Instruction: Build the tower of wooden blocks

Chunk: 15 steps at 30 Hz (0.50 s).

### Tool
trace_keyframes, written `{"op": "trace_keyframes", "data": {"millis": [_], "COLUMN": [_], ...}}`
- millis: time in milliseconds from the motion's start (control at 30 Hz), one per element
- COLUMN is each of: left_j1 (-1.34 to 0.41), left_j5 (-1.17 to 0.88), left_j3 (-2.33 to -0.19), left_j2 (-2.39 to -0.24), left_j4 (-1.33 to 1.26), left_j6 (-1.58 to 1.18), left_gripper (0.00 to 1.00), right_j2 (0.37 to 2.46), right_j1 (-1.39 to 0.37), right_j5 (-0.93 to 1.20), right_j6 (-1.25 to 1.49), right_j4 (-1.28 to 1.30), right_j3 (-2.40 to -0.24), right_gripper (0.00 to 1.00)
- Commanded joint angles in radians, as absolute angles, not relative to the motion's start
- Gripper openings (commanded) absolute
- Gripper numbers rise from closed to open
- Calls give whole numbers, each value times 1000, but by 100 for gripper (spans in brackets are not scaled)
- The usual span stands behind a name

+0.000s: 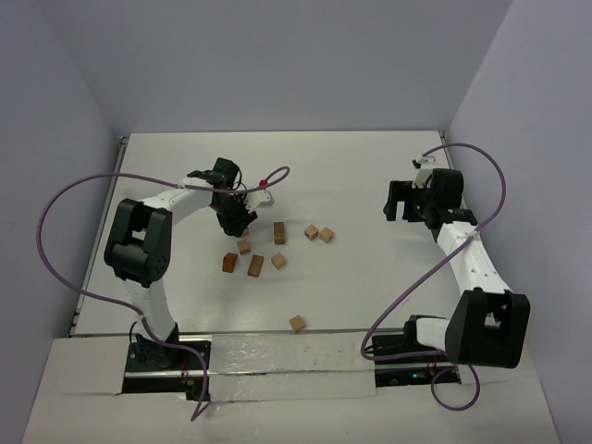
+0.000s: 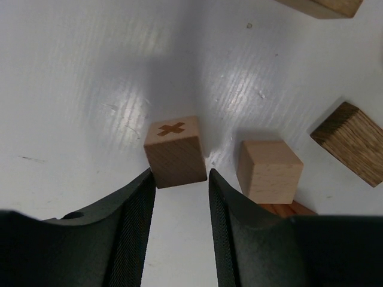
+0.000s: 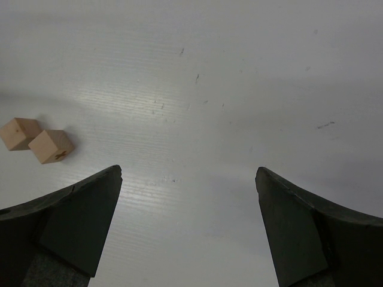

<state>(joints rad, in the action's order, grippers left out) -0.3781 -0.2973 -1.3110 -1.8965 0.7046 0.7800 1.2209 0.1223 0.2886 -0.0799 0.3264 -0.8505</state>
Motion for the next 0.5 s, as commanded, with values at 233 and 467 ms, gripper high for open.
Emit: {"op": "trace_keyframes", "data": {"millis": [233,467], "left_j1": [-373,-373], "left_j5": [-354,-322], "left_j3": [-1259,-1248], "left_j2": [-1821,-1803], "left_j4": [732,702], "left_j6": [796,772], "left_gripper": [45,47], "right_j2": [1213,1210], "right_j1": [127,127], "right_j5": [287,290], "right_j6": [-84,-84], "right_j4": [325,327], "right_j3": [-896,-894], "right_gripper": [100,100]}}
